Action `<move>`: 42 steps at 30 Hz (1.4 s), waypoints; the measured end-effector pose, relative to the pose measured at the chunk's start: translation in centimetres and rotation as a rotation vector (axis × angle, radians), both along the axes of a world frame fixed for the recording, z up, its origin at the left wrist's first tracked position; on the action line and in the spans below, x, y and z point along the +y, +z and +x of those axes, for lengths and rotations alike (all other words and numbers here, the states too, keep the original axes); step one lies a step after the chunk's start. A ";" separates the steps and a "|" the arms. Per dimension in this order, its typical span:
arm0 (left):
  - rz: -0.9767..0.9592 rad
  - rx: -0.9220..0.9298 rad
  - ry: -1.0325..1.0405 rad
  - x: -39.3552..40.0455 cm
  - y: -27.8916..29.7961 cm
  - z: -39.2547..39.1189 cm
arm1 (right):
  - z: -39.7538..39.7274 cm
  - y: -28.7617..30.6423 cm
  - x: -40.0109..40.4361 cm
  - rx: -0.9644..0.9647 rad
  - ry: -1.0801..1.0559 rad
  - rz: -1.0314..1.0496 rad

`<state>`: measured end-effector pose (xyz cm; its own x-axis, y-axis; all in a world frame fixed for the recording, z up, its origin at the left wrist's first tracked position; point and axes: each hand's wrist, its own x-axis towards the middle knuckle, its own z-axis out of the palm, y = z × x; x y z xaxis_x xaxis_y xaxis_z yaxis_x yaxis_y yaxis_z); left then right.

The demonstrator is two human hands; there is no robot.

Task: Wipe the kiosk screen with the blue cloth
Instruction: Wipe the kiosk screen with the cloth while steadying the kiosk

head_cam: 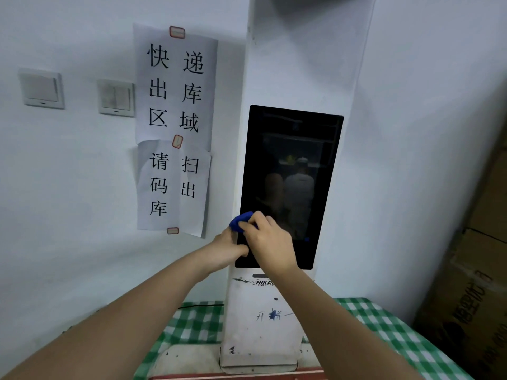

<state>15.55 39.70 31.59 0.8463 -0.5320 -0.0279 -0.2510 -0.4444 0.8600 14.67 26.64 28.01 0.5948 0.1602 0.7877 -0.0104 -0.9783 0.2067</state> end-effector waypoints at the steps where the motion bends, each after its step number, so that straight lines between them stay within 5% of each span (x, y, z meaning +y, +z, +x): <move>1: 0.009 0.012 0.010 0.1 -0.1 -0.1 | -0.1 0.4 -0.2 -0.034 -0.002 0.000; 6: -0.019 0.033 0.034 0.1 0.1 -0.2 | 0.2 2.1 -0.1 -0.266 -0.004 0.325; 14: 0.018 0.002 0.022 -0.1 0.0 -0.1 | 0.1 0.2 0.6 -0.044 -0.032 0.093; 21: 0.012 0.022 0.035 -0.2 0.0 -0.1 | -0.4 1.0 -0.8 -0.231 -0.028 0.293; 30: 0.011 0.018 0.051 -0.7 -0.4 0.0 | -0.1 -0.9 -0.5 -0.036 -0.008 0.125; 36: 0.035 0.028 0.053 -0.5 -0.4 -0.1 | -0.8 0.3 -1.3 -0.279 -0.028 0.491; 42: 0.022 0.009 0.055 -0.6 -0.5 0.0 | 0.1 -1.2 -0.4 -0.138 -0.029 0.289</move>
